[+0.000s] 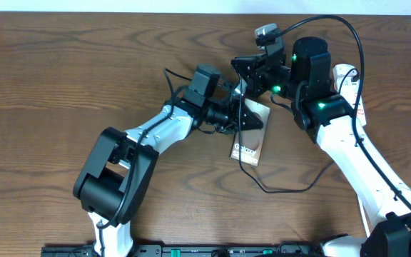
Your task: Plug charger to phone and switch on socket
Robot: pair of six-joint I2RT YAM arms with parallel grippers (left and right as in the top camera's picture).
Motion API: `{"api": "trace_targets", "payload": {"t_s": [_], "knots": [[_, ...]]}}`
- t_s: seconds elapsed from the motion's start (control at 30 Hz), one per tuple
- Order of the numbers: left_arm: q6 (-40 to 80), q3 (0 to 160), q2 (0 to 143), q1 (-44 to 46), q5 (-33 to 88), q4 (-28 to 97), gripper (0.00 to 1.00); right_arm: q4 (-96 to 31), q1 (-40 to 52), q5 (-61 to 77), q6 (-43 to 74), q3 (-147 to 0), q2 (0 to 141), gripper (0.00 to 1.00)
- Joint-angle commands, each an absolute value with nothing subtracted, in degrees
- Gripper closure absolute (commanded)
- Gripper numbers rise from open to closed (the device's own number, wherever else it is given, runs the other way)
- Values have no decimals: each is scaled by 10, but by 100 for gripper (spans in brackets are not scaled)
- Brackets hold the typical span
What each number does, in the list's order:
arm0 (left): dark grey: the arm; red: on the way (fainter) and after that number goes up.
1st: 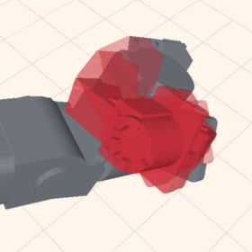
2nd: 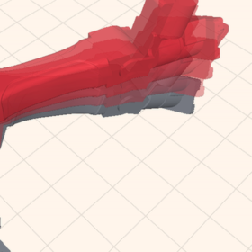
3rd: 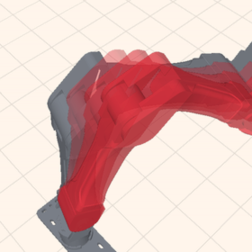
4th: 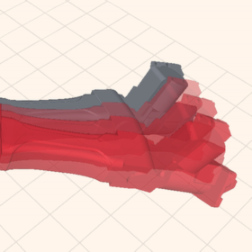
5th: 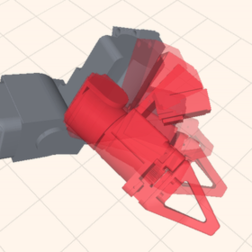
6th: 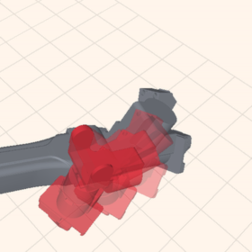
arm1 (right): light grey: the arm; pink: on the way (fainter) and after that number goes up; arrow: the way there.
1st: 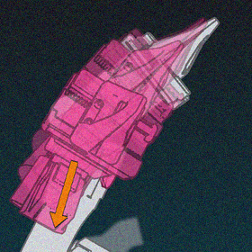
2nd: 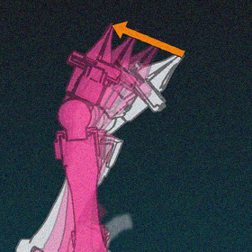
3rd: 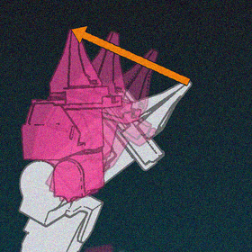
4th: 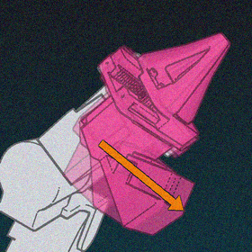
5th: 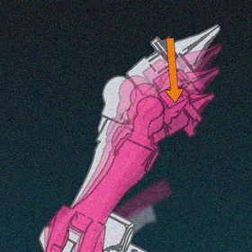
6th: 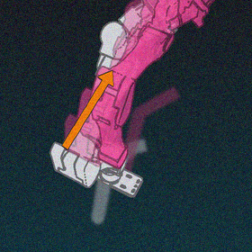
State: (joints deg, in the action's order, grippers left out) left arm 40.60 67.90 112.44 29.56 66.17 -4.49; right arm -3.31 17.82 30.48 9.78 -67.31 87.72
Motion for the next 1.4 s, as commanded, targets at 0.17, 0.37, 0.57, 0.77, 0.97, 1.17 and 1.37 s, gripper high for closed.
{"api": "trace_targets", "payload": {"t_s": [0.17, 0.37, 0.57, 0.77, 0.97, 1.17, 1.37], "knots": [[392, 694, 1105, 307, 701, -48, 93, -32, 182, 276, 103, -670, 922, 97], [392, 694, 1105, 307, 701, -48, 93, -29, 182, 277, 107, -670, 927, 58], [385, 694, 1105, 307, 701, -48, 92, -62, 182, 277, 107, -670, 927, 43], [379, 694, 1105, 305, 683, -48, 92, -74, 169, 276, 107, -670, 924, 36], [379, 694, 1105, 302, 683, -50, 92, -120, 136, 254, 137, -670, 906, 30], [377, 694, 1105, 302, 683, -50, 92, -195, 65, 328, 202, -670, 903, 28], [375, 694, 1105, 302, 684, -50, 93, -280, 18, 342, 219, -670, 903, 25]]}}
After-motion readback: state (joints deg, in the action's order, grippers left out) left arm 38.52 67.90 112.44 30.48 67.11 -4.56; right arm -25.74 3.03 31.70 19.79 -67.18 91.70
